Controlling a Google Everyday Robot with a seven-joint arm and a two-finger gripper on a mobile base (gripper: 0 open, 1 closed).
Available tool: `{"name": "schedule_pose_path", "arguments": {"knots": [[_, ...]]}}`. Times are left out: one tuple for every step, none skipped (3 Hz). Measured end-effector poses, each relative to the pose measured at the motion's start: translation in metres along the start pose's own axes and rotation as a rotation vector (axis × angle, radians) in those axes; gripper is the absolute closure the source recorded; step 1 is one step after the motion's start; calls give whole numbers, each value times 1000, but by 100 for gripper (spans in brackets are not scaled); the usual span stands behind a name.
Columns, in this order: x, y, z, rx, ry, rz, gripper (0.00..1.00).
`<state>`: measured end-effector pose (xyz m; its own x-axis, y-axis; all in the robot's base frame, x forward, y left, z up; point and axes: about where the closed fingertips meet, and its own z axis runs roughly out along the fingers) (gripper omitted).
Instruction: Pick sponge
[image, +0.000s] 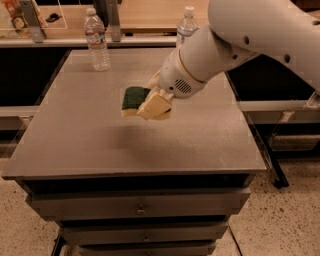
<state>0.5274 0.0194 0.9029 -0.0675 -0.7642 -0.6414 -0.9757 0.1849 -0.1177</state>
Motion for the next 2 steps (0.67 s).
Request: {"name": "schedule_pose_path", "arguments": {"knots": [[-13,-3,-20,-19,-21,-50,100],[-13,-3,-20,-19,-21,-50,100]]}}
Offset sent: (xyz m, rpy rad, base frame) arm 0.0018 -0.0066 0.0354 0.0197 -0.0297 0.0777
